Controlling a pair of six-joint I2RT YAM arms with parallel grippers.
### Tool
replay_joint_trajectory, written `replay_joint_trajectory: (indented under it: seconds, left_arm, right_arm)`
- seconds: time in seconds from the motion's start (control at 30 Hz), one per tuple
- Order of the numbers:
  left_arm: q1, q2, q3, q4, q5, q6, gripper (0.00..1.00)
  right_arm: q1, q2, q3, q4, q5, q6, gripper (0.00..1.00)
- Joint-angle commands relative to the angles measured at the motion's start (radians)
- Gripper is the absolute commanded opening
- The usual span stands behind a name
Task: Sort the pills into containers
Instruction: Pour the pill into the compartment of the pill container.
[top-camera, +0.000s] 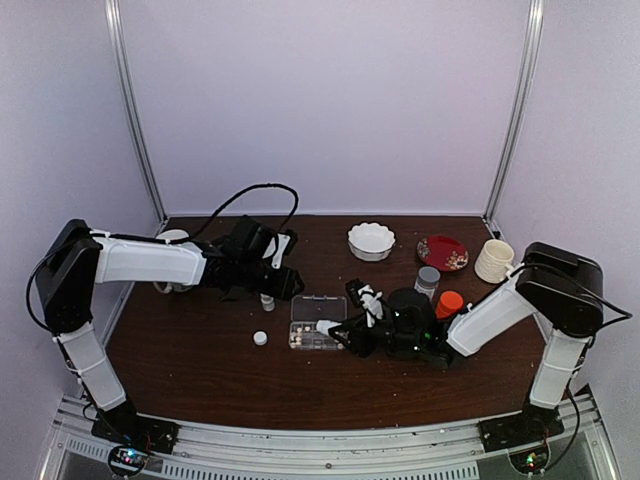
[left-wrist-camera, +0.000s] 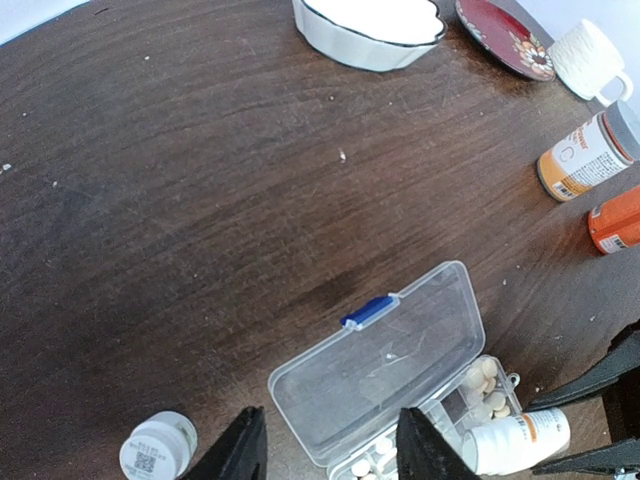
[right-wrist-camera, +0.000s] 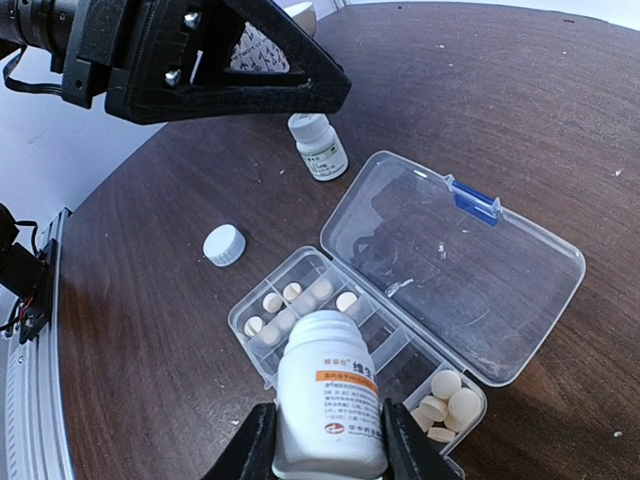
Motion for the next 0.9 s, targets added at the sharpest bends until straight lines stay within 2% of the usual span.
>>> replay_joint_trajectory:
  seconds: [0.0, 0.3, 0.4, 0.7, 0.8, 0.87]
  left_arm:
    - [0.005, 0.01, 0.033, 0.008, 0.014, 0.019, 0.47]
    - [0.005, 0.01, 0.03, 0.002, 0.009, 0.021, 0.47]
    - [0.005, 0.01, 0.033, -0.003, 0.01, 0.021, 0.47]
    - [0.005, 0.01, 0.031, -0.006, 0.012, 0.023, 0.46]
    - [0.005, 0.01, 0.033, -0.008, 0.016, 0.024, 0.46]
    - [0.005, 0.01, 0.033, -0.009, 0.017, 0.024, 0.46]
  right_arm:
    - [-0.009, 0.008, 0.032, -0.034, 0.015, -0.002, 0.06]
    - [-0.011, 0.018, 0.058, -0.076, 0.005, -0.006, 0.06]
    - [-0.011, 0.008, 0.042, -0.043, 0.0, 0.001, 0.06]
    - [-0.012, 0.016, 0.075, -0.117, 0.019, -0.012, 0.05]
    - [-0.013, 0.002, 0.041, -0.054, 0.012, 0.0, 0.05]
    - [-0.013, 0.007, 0.058, -0.097, 0.023, -0.007, 0.05]
